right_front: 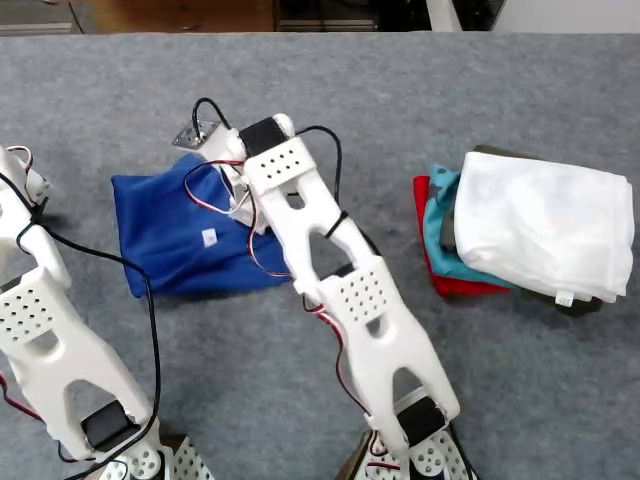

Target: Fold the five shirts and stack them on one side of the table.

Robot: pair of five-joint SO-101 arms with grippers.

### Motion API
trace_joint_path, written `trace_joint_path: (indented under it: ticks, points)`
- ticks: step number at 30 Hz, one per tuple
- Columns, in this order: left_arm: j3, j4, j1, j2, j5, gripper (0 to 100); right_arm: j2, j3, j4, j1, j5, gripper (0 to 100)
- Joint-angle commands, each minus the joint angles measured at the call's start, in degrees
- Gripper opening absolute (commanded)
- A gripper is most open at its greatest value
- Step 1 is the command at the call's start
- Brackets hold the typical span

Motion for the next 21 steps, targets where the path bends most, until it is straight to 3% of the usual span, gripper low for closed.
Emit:
trace_joint_path:
  ticks: [1, 11, 21]
  points:
    - [-2.1, -0.7, 0.5, -0.7, 0.2, 2, -10.2, 7.7, 1.1, 1.2, -0.3, 0.5]
    - [-2.1, -0.6, 0.4, -0.7, 0.2, 2, -22.5, 30.7, 1.1, 1.7, 1.0, 0.5]
    - [-2.1, -0.6, 0.4, -0.7, 0.2, 2, -22.5, 15.8, -5.3, 2.6, 1.8, 0.5]
